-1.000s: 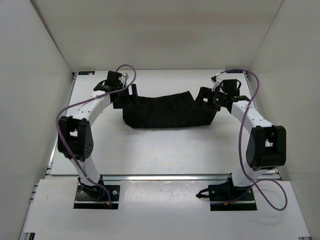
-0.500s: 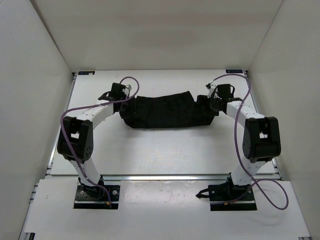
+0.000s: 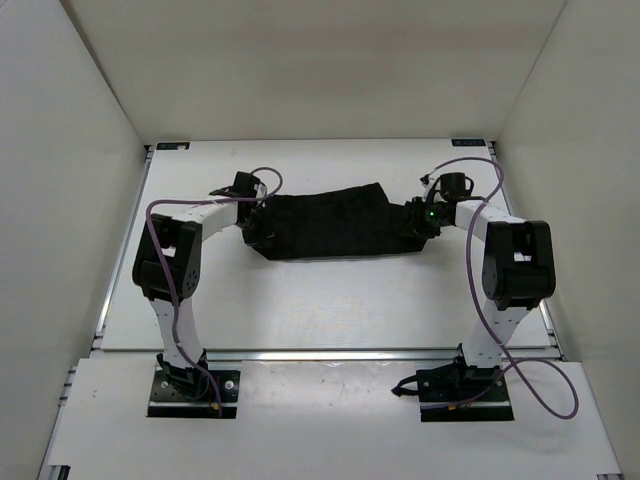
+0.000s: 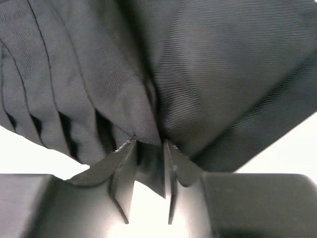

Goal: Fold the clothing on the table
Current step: Fold the skirt

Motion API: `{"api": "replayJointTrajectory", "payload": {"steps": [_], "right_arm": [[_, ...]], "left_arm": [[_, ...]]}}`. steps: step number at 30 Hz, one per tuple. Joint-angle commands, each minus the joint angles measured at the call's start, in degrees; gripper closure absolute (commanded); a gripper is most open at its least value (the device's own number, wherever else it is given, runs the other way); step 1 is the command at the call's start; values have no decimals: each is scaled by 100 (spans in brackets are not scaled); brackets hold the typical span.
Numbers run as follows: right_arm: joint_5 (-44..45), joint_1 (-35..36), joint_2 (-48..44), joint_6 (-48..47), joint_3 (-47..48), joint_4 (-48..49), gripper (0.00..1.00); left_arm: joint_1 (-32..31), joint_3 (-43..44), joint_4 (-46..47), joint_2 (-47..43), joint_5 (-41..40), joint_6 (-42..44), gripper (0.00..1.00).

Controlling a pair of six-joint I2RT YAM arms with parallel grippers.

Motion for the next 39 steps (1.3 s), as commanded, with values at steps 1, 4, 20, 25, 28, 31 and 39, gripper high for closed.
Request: {"api": "replayJointTrajectory", "payload": {"steps": [1, 4, 20, 25, 28, 31, 39], "right_arm": [[136, -101, 24, -35, 150, -11, 84], [180, -58, 32, -96, 124, -90, 100], [-583, -383, -907, 282, -158, 480, 28], [-734, -251, -689, 334, -26, 850, 21], [-857, -172, -400, 273, 185, 850, 25], [-796, 109, -171, 141, 246, 763, 26], [-532, 277, 260, -113, 457, 613, 39]], "left_arm": [[153, 288, -308, -53, -288, -3, 94], [171, 340, -361, 0, -349, -12, 100], [74, 393, 95, -992, -95, -126, 40], [101, 209, 825, -1020, 433, -293, 35], [-57, 139, 992, -879, 495, -302, 37], [-119, -55, 1229, -773, 538, -398, 37], [-40, -530, 1845, -466, 776, -715, 63]]}}
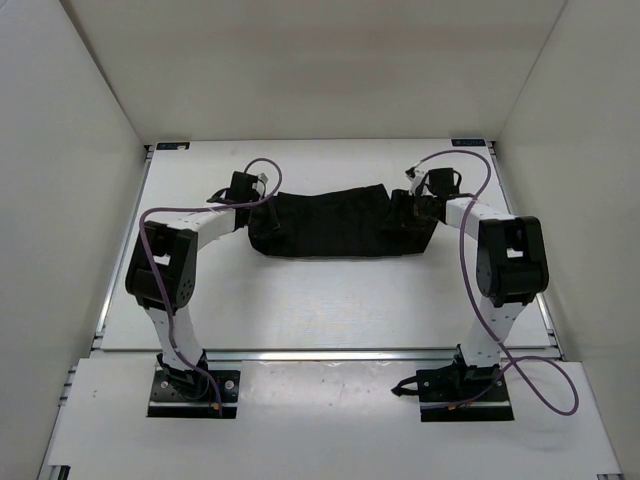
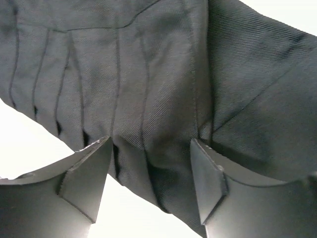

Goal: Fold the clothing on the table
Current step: Fold the skirt

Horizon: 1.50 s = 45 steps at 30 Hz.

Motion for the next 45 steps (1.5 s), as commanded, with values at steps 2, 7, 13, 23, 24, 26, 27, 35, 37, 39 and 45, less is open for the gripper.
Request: {"api": "replayJointTrajectory", "payload": {"steps": [2, 7, 13, 23, 24, 26, 27, 35, 37, 39, 45], "right_arm": [[126, -47, 158, -175, 309, 3, 44], [320, -73, 194, -219, 309, -95, 67], [583, -170, 115, -271, 160, -173, 100], [997, -451, -210, -70, -130, -331, 100], [953, -451, -219, -87, -139, -366, 100], [979, -451, -193, -113, -113, -515, 100], [909, -451, -210, -79, -52, -577, 94], [900, -767, -991, 133, -77, -911, 22], [987, -846, -1168, 194, -77, -1060, 18], [1102, -864, -1370, 247, -148, -1166, 16], [1463, -794, -1257, 185, -490, -1447, 15]], "left_arm": [[19, -54, 361, 81, 214, -149, 69], [1, -80, 352, 256, 91, -237, 94], [-34, 34, 107, 459, -75, -281, 100], [-43, 61, -271, 450, -559, -255, 100], [-17, 113, -281, 468, -611, -281, 100], [-7, 114, -255, 477, -489, -246, 100], [27, 105, -220, 433, -289, -237, 100], [-192, 571, -395, -33, -286, -53, 97], [-210, 632, -334, -235, -348, -53, 93], [-236, 650, -203, -384, -375, -35, 90], [-499, 615, 53, -455, -516, 9, 100]]}}
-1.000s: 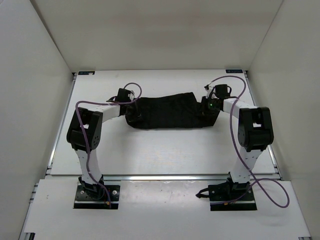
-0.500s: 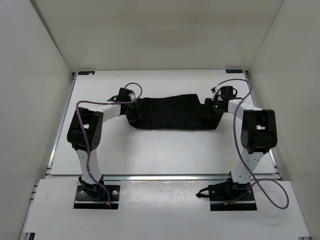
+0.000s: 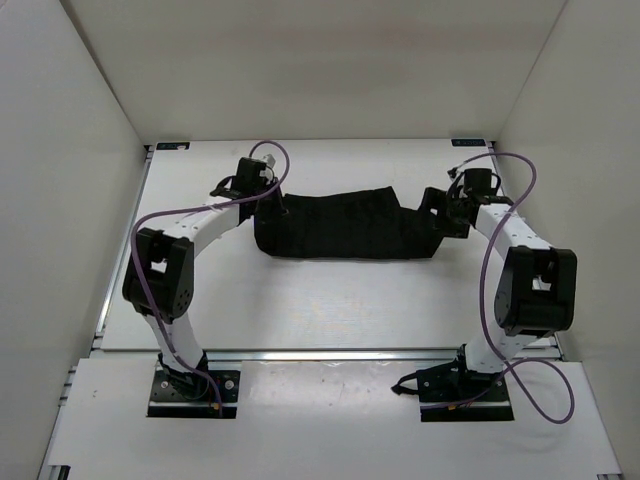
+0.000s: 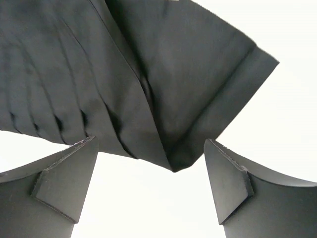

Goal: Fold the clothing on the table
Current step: Fold the skirt

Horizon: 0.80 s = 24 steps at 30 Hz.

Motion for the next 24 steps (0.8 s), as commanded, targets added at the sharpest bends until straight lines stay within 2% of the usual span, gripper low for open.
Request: {"api": "replayJointTrajectory", "payload": {"steps": [1, 6, 11, 15, 21, 24], "right_arm": [[95, -33, 171, 85, -248, -287, 15], [234, 194, 277, 208, -380, -85, 14], [296, 248, 496, 243, -345, -50, 15], [261, 230, 584, 305, -371, 73, 20], [287, 212, 786, 261, -249, 214, 40], [278, 256, 839, 235, -204, 284, 57]], "left_arm": [[-209, 156, 191, -86, -63, 68, 100], [-534, -11, 191, 257, -308, 41, 100], [-464, -28, -11, 513, -721, 6, 100], [-464, -38, -90, 609, -1169, 6, 100], [-446, 138, -178, 943, -1240, -117, 100], [-499, 270, -371, 1127, -1249, -152, 100]]}}
